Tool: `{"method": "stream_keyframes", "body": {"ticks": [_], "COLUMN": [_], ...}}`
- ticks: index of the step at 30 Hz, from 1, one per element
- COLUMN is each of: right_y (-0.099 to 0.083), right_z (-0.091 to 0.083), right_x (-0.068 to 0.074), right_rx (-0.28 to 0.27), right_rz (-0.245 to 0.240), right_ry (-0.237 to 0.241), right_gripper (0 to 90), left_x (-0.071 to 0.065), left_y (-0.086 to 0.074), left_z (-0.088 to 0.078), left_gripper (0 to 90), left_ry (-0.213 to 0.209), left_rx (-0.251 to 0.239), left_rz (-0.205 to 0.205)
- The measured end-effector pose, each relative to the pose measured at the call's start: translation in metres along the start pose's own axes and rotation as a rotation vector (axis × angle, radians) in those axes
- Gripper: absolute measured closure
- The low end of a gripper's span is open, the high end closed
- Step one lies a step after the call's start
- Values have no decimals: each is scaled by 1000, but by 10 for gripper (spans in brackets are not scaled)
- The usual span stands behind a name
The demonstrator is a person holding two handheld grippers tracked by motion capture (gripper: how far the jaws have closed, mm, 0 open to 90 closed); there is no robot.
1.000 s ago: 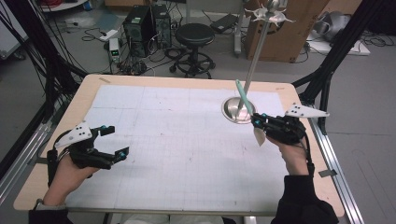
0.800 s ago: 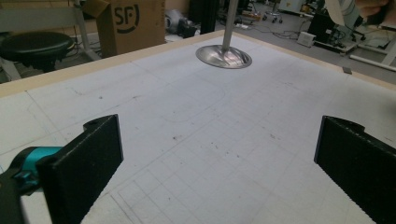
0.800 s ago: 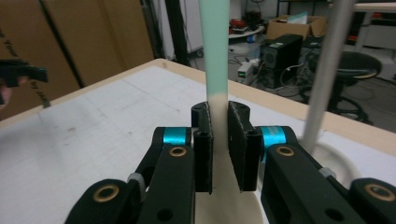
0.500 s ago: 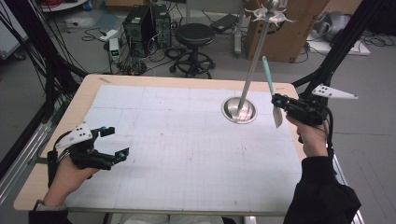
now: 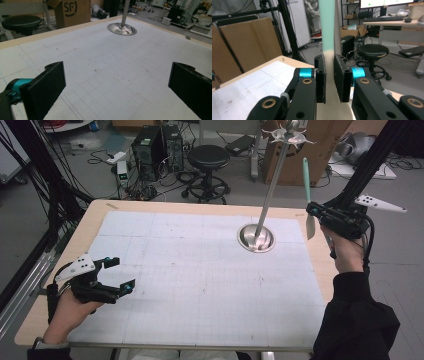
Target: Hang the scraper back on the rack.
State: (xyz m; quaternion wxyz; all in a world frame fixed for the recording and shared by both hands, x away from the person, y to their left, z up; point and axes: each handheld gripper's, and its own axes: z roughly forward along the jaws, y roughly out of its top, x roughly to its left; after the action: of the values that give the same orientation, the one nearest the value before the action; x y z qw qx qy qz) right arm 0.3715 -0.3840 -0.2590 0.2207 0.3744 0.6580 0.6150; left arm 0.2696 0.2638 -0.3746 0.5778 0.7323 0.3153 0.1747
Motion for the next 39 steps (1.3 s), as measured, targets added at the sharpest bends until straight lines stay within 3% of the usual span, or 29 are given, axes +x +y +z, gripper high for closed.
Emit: {"method": "stream_keyframes", "body": {"ticks": [10, 20, 39], "right_y": [11, 25, 23], "right_z": [1, 3, 13], "right_x": [-10, -15, -20], "right_rx": [-48, -63, -52], "right_rz": [23, 12, 26], "right_ry": [-22, -55, -64], "right_gripper": [807, 807, 807], "left_x": [1, 1, 3], "left_y": [-4, -7, -10], "left_z": [-7, -13, -18], "left_gripper": [17, 17, 17], "left_ry": [18, 36, 50], "left_rx": [7, 8, 13], "left_rz": [-3, -12, -14]}}
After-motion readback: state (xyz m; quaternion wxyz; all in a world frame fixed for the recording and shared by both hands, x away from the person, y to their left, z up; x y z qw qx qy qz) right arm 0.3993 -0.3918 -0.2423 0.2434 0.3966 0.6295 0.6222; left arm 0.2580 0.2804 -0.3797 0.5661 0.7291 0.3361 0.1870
